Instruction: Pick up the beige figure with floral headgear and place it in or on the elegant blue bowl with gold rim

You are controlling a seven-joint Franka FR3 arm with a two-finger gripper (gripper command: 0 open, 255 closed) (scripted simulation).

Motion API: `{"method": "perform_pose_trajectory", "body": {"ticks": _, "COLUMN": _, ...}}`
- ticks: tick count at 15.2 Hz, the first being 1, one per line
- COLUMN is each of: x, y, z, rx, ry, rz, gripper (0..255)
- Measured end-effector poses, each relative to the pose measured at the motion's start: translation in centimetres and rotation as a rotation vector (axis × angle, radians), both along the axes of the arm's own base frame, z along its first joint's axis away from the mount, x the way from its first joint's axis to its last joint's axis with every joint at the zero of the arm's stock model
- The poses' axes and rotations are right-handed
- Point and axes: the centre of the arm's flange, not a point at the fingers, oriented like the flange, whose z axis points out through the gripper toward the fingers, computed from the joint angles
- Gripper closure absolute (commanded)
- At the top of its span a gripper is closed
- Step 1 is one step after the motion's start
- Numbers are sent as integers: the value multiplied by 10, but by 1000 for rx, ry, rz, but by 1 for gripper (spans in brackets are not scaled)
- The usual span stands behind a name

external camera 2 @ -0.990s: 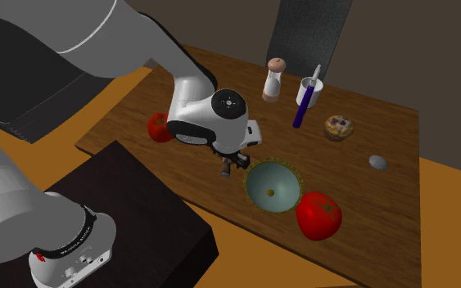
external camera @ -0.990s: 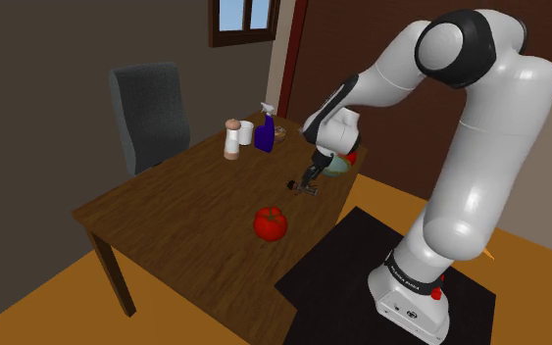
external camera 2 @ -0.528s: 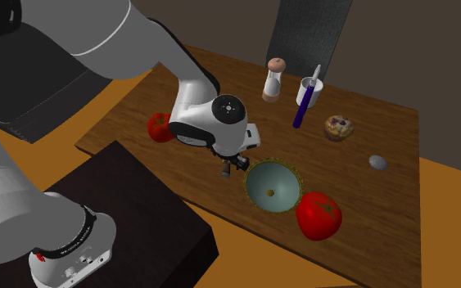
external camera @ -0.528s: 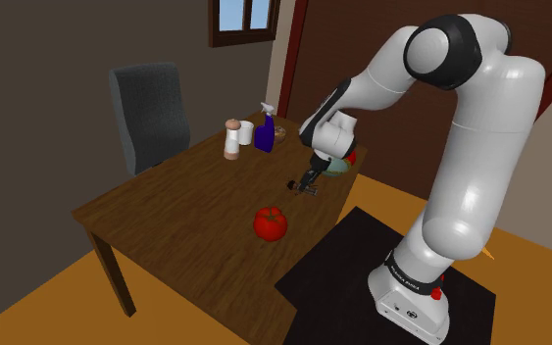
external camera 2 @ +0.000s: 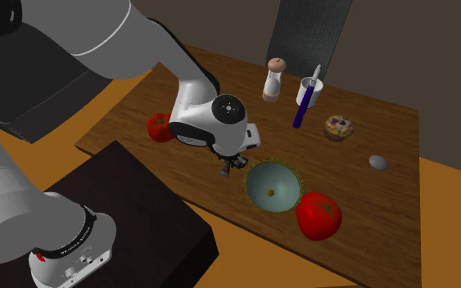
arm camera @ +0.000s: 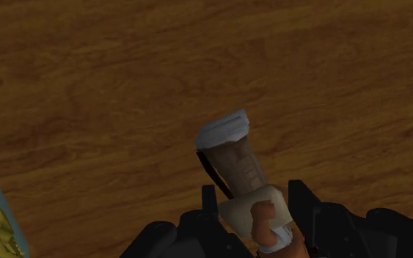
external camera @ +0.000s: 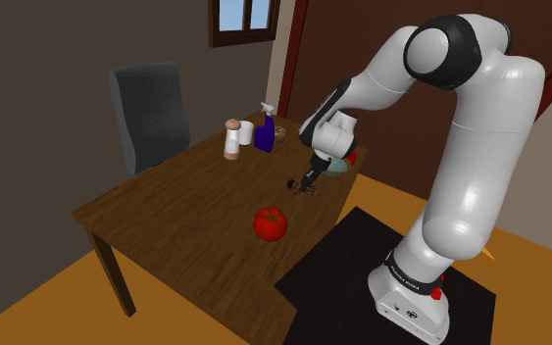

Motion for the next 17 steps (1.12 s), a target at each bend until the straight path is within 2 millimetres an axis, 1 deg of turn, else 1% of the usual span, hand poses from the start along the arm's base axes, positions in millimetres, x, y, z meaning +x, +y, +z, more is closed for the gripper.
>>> {"method": "perform_pose_trajectory", "body": {"ticks": 5, "x": 0, "y": 0, "z": 0, "rx": 0, "ry": 0, "rz": 0, "gripper": 255}}
{"method": "perform_pose_trajectory", "body": {"ticks": 7, "x": 0, "y": 1, "z": 6, "rx": 0, "ry": 0, "rz": 0, "gripper": 255}}
{"method": "perform_pose_trajectory", "body": {"ticks": 17, "x": 1, "y": -1, "z": 57, "rx": 1, "ry": -1, "rz": 0, "gripper": 255}}
